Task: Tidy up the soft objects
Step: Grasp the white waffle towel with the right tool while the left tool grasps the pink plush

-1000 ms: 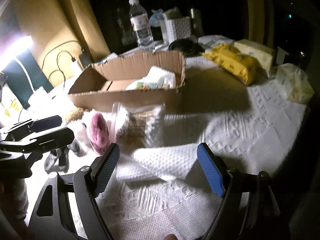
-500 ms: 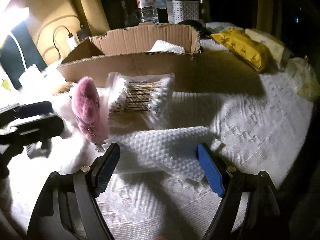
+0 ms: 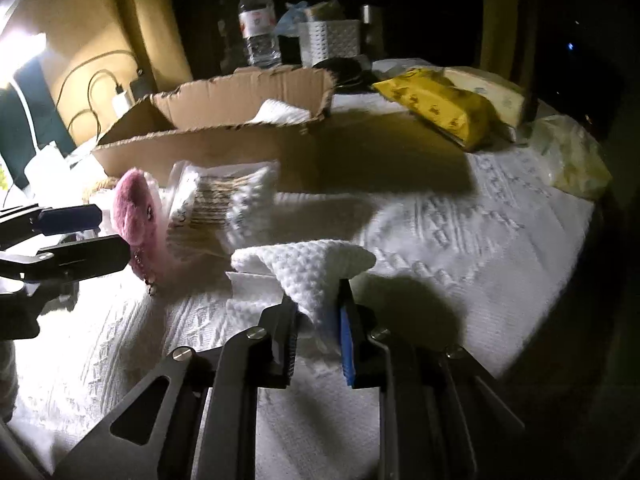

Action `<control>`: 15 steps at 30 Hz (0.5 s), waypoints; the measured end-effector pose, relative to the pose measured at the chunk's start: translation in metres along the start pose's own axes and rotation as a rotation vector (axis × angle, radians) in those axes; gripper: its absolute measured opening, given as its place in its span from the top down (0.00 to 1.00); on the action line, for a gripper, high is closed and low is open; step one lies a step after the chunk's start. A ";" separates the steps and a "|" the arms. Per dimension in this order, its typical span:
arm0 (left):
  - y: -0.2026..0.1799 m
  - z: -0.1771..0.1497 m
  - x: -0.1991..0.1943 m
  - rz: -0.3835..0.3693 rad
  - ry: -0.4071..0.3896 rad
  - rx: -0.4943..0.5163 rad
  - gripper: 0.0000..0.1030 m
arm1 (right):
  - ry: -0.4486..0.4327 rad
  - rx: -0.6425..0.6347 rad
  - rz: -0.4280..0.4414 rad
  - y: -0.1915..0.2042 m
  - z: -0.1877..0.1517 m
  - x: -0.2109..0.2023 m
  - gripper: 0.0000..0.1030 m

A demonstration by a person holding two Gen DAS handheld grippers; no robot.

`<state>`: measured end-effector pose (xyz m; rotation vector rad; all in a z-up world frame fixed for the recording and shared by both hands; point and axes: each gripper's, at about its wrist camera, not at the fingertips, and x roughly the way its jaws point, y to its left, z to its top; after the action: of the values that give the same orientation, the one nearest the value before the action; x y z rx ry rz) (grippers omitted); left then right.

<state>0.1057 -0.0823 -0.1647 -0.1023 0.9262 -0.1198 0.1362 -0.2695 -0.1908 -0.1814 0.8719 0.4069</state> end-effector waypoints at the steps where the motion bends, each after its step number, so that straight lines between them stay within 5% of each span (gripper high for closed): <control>1: 0.000 0.001 -0.002 -0.004 -0.012 0.000 0.31 | -0.004 0.008 0.002 -0.003 0.000 -0.002 0.82; 9: -0.006 0.012 -0.015 -0.024 -0.096 0.027 0.31 | -0.033 0.083 0.011 -0.028 0.002 -0.016 0.81; 15: -0.010 0.015 0.008 0.010 -0.055 0.056 0.31 | -0.033 0.092 0.026 -0.031 0.002 -0.016 0.82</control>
<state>0.1221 -0.0927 -0.1606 -0.0489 0.8673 -0.1331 0.1416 -0.3012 -0.1779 -0.0781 0.8596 0.3916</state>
